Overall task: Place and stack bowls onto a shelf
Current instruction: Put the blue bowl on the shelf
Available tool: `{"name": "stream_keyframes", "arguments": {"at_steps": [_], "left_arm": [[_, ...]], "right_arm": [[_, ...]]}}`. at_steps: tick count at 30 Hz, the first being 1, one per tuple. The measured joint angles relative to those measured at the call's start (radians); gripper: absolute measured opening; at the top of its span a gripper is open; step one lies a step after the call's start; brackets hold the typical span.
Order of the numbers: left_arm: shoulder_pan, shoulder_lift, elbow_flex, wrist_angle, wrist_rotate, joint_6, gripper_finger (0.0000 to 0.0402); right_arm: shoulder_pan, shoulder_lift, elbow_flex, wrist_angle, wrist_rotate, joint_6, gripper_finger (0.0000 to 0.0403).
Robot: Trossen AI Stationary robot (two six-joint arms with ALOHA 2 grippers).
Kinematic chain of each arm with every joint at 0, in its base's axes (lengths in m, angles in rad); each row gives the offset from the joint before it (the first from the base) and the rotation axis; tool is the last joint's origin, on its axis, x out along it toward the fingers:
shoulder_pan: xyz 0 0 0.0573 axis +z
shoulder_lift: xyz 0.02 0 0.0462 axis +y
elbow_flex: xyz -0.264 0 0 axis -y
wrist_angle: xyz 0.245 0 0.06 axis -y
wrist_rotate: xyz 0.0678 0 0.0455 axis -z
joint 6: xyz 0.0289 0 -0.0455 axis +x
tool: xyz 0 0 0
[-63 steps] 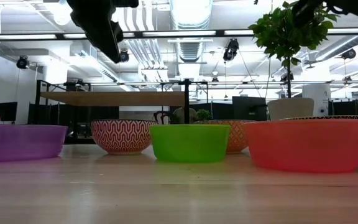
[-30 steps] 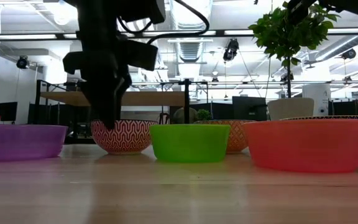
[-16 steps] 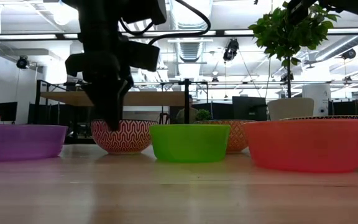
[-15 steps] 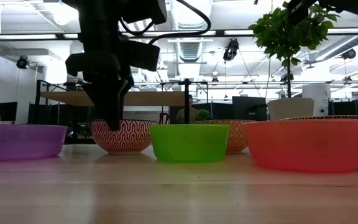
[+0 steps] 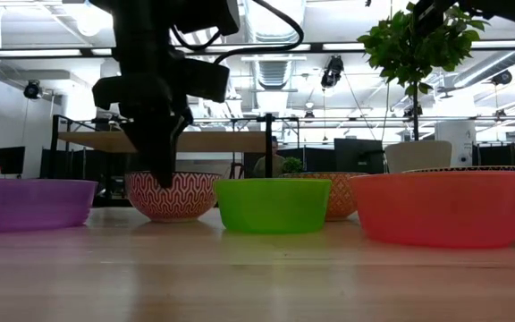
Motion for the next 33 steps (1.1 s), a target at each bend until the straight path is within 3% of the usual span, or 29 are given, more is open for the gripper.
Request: {"name": "stream_keyframes", "arguments": {"at_steps": [12,20,27,33], "left_arm": [[-0.011,-0.101,0.13,-0.155,0.013,0.109,0.0001],[-0.011,-0.152,0.334,-0.334,0.032,0.157,0.0001],[0.013,-0.158,0.497,-0.54,-0.071,0.211,0.0],[0.08,-0.206,0.521,-0.577,-0.112,0.231,0.0]], "right_arm": [[0.0,0.0,0.0,-0.006,0.0,-0.027,0.0009],[0.0,0.0,0.0,-0.008,0.0,-0.031,0.0009],[0.0,0.0,-0.002,-0.01,0.0,-0.039,0.0009],[0.0,0.0,-0.002,-0.028,0.0,-0.052,0.0009]]}}
